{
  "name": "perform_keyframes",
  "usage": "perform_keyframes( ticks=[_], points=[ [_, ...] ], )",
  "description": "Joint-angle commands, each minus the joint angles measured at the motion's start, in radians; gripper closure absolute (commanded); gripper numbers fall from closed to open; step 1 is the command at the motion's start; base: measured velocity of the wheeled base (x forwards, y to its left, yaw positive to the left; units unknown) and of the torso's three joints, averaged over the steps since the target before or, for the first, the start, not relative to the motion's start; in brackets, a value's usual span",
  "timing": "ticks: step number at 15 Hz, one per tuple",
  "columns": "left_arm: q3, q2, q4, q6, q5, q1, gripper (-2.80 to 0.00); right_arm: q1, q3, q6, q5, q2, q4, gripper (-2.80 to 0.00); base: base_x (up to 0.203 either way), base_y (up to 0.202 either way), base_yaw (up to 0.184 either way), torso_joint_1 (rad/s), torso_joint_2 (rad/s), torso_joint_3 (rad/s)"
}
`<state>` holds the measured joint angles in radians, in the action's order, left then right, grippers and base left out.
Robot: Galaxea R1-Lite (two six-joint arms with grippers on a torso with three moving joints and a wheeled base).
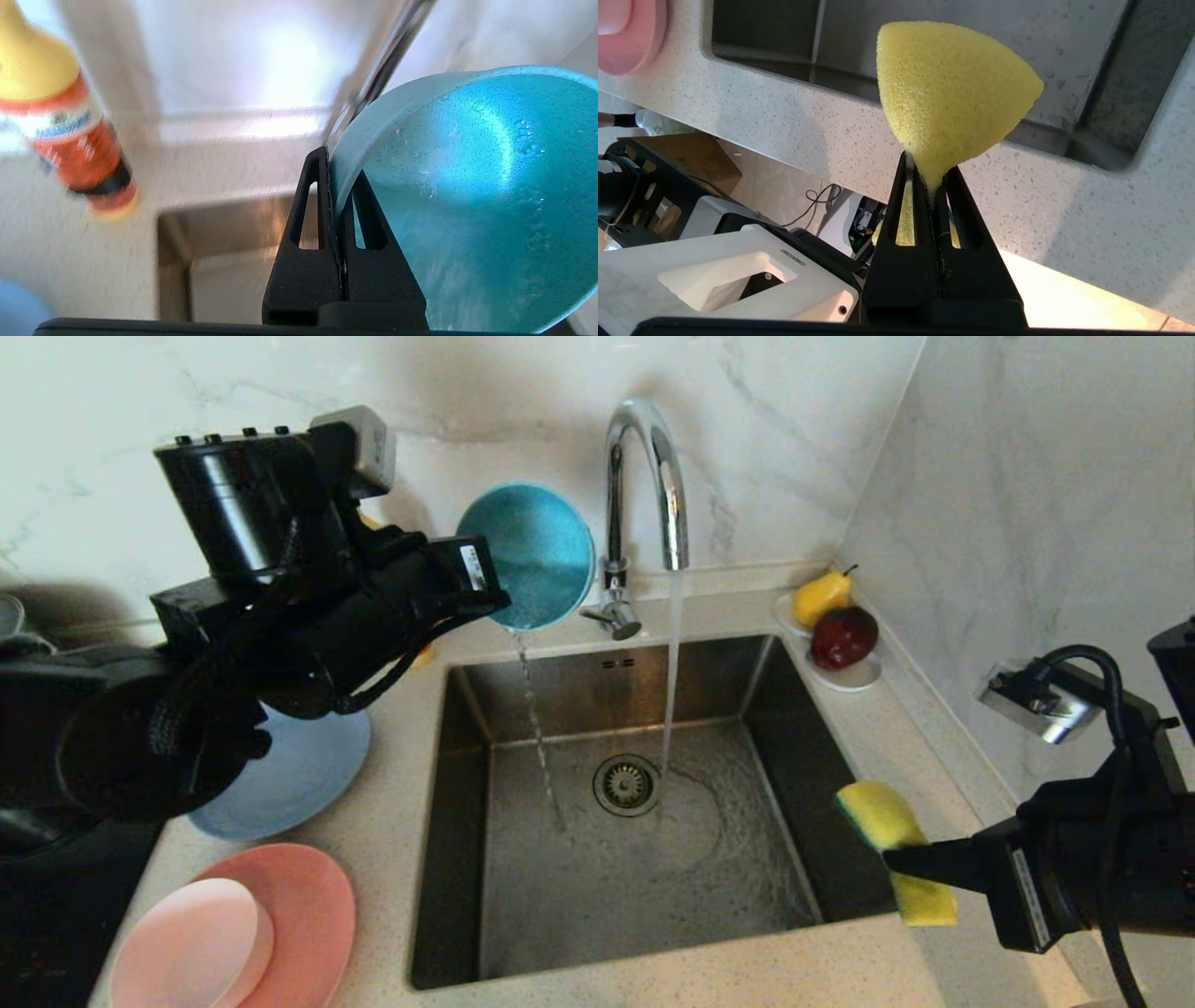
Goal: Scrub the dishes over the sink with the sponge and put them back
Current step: Wash the bowl
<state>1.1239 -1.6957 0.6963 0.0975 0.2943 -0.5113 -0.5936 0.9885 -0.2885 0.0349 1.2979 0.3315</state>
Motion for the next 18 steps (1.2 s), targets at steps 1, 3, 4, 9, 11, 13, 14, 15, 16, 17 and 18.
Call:
perform_keyframes(
  ticks=[1,3,4,9,11,13,14,15,16,17,18],
  points=[
    [-0.115,-0.003,0.231,-0.022,-0.026,0.001,0.0,0.0,0.002,0.0,0.002,0.024,-0.012,0.0,0.0,0.0,0.0,0.0,0.0,0.0],
    [-0.168,0.0,0.329,-0.019,-0.037,0.001,0.0,0.0,-0.002,0.0,0.002,0.032,-0.023,0.0,0.0,0.0,0.0,0.0,0.0,0.0],
    [-0.183,-0.001,0.363,-0.01,-0.036,0.002,0.0,0.0,-0.005,0.0,0.002,0.033,-0.025,0.0,0.0,0.0,0.0,0.0,0.0,0.0],
    [-0.263,0.0,0.548,-0.016,-0.035,0.0,0.0,0.0,-0.007,-0.001,0.008,0.046,-0.025,0.0,0.0,0.0,0.0,0.0,0.0,0.0],
    [-0.268,0.012,0.571,-0.016,-0.039,0.0,0.0,0.0,-0.007,-0.001,0.017,0.047,-0.025,0.0,0.0,0.0,0.0,0.0,0.0,0.0],
    [-0.269,0.014,0.579,-0.021,-0.039,0.0,0.0,0.0,-0.014,-0.001,0.022,0.05,-0.026,0.0,0.0,0.0,0.0,0.0,0.0,0.0],
    [-0.269,0.019,0.592,-0.02,-0.04,0.001,0.0,0.0,-0.018,0.0,0.033,0.055,-0.029,0.0,0.0,0.0,0.0,0.0,0.0,0.0],
    [-0.266,0.021,0.6,-0.019,-0.04,0.002,0.0,0.0,-0.021,-0.001,0.037,0.062,-0.043,0.0,0.0,0.0,0.0,0.0,0.0,0.0],
    [-0.266,0.021,0.603,-0.019,-0.04,0.0,0.0,0.0,-0.022,0.0,0.038,0.066,-0.057,0.0,0.0,0.0,0.0,0.0,0.0,0.0],
    [-0.268,0.021,0.605,-0.019,-0.04,0.0,0.0,-0.002,-0.024,0.0,0.039,0.067,-0.069,0.0,0.0,0.0,0.0,0.0,0.0,0.0],
    [-0.268,0.022,0.601,-0.017,-0.041,0.002,0.0,-0.002,-0.024,-0.001,0.04,0.067,-0.069,0.0,0.0,0.0,0.0,0.0,0.0,0.0]
  ],
)
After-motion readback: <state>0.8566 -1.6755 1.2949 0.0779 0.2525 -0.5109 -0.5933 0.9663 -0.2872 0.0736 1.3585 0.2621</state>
